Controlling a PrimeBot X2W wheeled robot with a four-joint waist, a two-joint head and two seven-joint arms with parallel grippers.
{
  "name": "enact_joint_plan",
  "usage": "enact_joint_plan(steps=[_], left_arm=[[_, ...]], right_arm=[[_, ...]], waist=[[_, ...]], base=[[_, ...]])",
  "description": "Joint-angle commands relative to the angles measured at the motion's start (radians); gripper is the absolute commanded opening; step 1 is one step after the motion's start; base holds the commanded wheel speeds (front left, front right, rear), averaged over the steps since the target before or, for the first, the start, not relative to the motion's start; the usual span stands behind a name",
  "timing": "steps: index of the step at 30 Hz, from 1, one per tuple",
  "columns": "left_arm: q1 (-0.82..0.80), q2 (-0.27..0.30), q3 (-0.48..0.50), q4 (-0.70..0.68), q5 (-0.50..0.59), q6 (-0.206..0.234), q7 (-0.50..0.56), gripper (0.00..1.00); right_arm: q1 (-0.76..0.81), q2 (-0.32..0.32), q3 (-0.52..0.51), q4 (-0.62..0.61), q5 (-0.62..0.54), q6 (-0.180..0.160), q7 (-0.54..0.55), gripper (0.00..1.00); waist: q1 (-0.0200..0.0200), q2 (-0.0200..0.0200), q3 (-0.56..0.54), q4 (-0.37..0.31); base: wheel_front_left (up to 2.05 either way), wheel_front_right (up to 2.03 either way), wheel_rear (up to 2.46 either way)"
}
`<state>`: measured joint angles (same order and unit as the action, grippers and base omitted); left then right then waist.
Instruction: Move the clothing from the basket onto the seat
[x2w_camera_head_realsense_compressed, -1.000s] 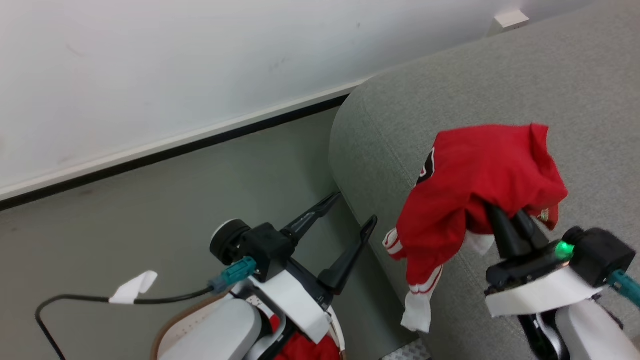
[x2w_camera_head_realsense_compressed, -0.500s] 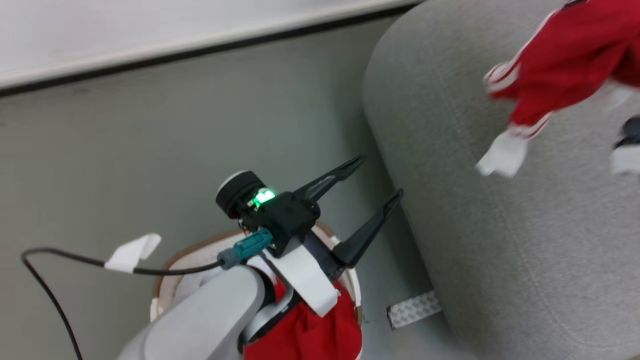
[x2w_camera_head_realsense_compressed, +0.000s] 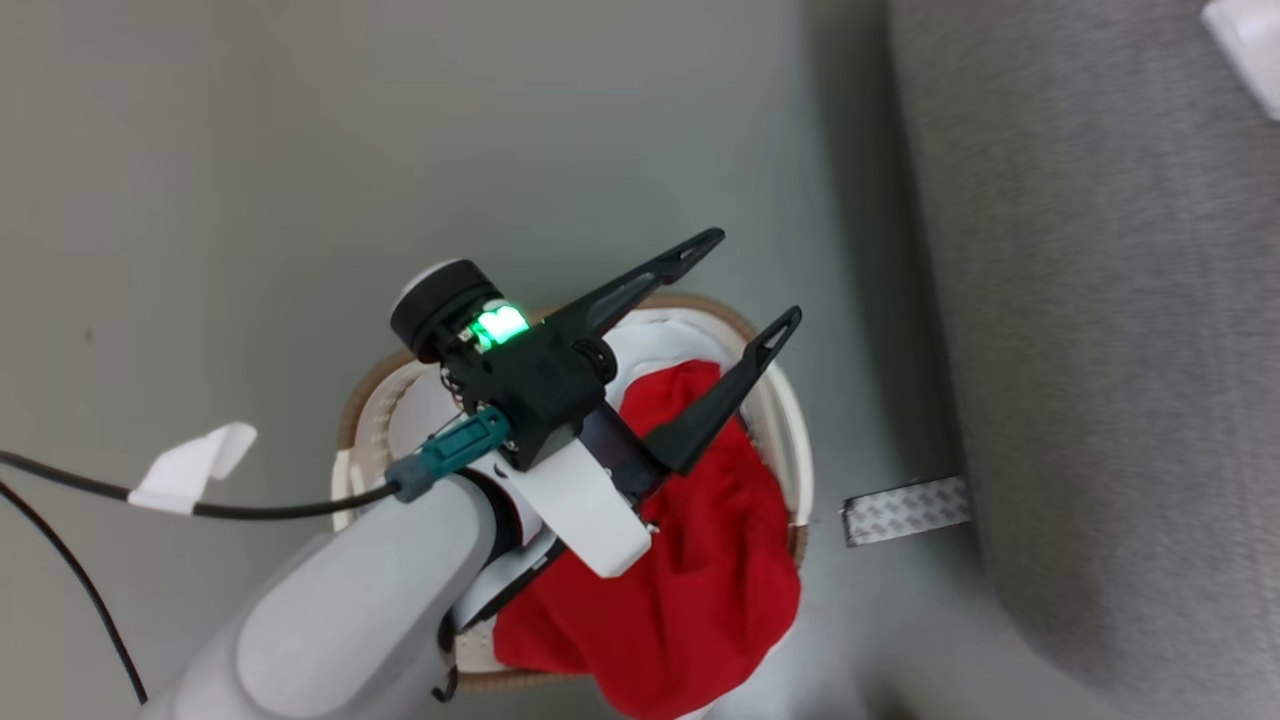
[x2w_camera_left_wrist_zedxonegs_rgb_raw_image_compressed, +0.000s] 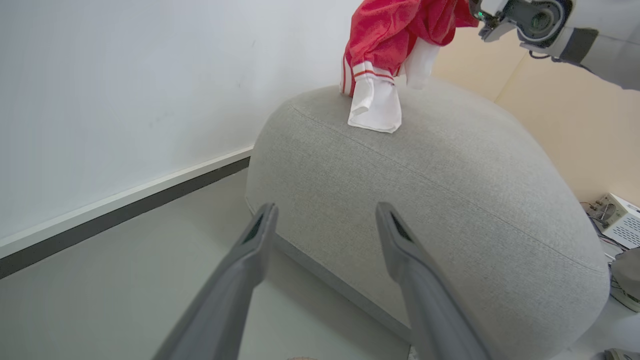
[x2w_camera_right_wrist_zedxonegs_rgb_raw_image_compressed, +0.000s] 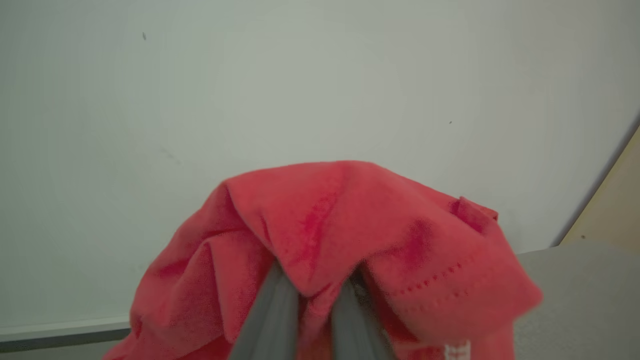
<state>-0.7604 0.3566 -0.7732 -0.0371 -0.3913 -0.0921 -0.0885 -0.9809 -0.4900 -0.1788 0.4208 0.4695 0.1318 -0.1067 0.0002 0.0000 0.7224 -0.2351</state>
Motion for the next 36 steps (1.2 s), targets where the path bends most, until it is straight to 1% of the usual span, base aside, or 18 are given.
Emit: enact_joint_plan(steps=[1,4,10,14,16,17,22,23,24,26,31,34,36], left_arm=[[-0.013,0.003,0.004,0.0,0.008,-0.003,-0.011,1.0],[-0.019,-0.001,0.002,0.009,0.005,-0.005,-0.027,1.0],[-0.024,-0.005,0.003,0.032,-0.004,-0.006,-0.049,1.0],[-0.025,-0.001,0.003,0.05,0.003,0.001,-0.062,1.0],[-0.019,-0.001,0.003,0.056,-0.001,0.004,-0.065,1.0],[-0.014,0.0,0.002,0.061,-0.004,0.005,-0.066,1.0],[0.022,-0.004,0.002,0.095,-0.025,0.016,-0.086,1.0],[0.031,-0.005,0.004,0.105,-0.032,0.02,-0.094,1.0],[0.031,-0.005,0.004,0.105,-0.032,0.02,-0.094,1.0],[0.051,-0.006,0.01,0.121,-0.042,0.029,-0.102,1.0],[0.103,-0.004,0.035,0.157,-0.071,0.053,-0.13,1.0],[0.134,0.0,0.054,0.172,-0.094,0.069,-0.145,1.0],[0.155,0.003,0.07,0.179,-0.106,0.083,-0.152,1.0]], right_arm=[[-0.003,-0.017,-0.001,0.029,-0.02,-0.002,0.013,0.0],[0.006,-0.04,-0.01,0.102,-0.048,-0.002,0.04,0.0],[0.027,-0.042,0.007,0.238,-0.097,-0.002,0.098,0.0],[0.015,-0.042,0.013,0.296,-0.095,-0.002,0.108,0.0],[0.02,-0.043,0.02,0.313,-0.094,-0.002,0.115,0.56],[0.022,-0.043,0.023,0.322,-0.093,-0.002,0.122,1.0],[0.058,-0.029,0.05,0.368,-0.064,-0.002,0.184,1.0],[0.07,-0.032,0.065,0.371,-0.058,-0.002,0.197,1.0],[0.07,-0.032,0.065,0.371,-0.058,-0.002,0.197,1.0],[0.098,-0.045,0.086,0.368,-0.043,-0.002,0.216,1.0],[0.184,-0.082,0.151,0.306,0.009,-0.002,0.222,1.0],[0.232,-0.105,0.179,0.245,0.045,-0.002,0.208,1.0],[0.263,-0.108,0.182,0.194,0.081,-0.002,0.19,1.0]], waist=[[-0.0002,0.0,0.062,0.058],[-0.0002,0.0,0.076,0.081],[-0.0002,0.0,0.071,0.102],[-0.0002,0.0,0.047,0.104],[-0.0002,0.0,0.029,0.1],[-0.0002,0.0,0.019,0.097],[-0.0002,0.0,-0.069,0.079],[-0.0002,0.0,-0.092,0.077],[-0.0002,0.0,-0.092,0.077],[-0.0002,0.0,-0.141,0.073],[-0.0002,0.0,-0.266,0.074],[-0.0002,0.0,-0.337,0.083],[-0.0002,0.0,-0.385,0.091]], base=[[0.0,0.0,0.0],[0.0,0.0,0.0],[0.0,0.0,0.0],[0.0,0.0,0.0],[0.0,0.0,0.0],[0.0,0.0,0.0],[0.0,0.0,0.0],[0.0,0.0,0.0],[0.0,0.0,0.0],[0.0,0.0,0.0],[0.0,0.0,0.0],[0.0,0.0,0.0],[0.0,0.0,0.0]])
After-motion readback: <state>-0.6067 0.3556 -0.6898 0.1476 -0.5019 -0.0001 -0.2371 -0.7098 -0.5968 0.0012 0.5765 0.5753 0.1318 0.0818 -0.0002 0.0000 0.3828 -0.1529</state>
